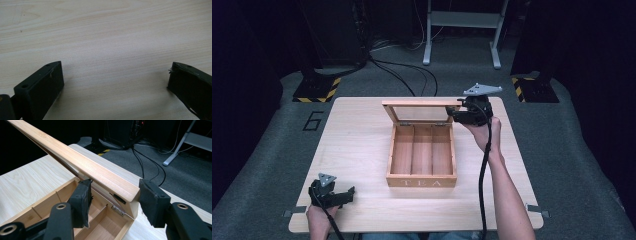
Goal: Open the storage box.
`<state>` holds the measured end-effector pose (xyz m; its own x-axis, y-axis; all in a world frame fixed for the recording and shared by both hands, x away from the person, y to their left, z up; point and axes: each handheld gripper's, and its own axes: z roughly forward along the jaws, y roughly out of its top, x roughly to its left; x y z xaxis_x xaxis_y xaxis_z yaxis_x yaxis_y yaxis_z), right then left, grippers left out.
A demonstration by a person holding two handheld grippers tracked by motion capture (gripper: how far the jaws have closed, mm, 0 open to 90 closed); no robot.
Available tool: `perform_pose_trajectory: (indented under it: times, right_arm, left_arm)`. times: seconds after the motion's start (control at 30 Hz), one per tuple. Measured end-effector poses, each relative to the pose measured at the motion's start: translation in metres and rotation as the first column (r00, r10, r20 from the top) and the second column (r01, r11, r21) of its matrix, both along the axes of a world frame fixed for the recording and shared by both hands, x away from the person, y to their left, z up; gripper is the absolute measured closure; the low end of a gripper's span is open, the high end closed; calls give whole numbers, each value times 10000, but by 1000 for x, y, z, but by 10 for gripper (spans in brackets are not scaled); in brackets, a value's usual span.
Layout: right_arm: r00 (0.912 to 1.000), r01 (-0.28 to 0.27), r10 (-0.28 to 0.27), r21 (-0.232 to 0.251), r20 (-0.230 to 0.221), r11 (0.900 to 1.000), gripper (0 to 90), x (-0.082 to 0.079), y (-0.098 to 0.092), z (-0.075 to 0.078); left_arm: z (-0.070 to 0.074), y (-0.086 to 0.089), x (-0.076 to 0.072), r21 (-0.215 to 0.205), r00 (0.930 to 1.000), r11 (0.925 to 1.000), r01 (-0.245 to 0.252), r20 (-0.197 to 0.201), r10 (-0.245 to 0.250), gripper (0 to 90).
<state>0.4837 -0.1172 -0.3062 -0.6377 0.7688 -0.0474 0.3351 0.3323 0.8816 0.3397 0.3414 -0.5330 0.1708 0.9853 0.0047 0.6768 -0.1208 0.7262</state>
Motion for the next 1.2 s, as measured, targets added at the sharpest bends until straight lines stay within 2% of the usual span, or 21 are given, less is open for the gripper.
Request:
perform_pose_trajectory:
  times: [1.2]
  right_arm:
    - [10000,53,-52,17,-46,10000,447,0,0,0]
  left_arm:
    - [0,0,0,10,10000,10000,15,5,-15,0]
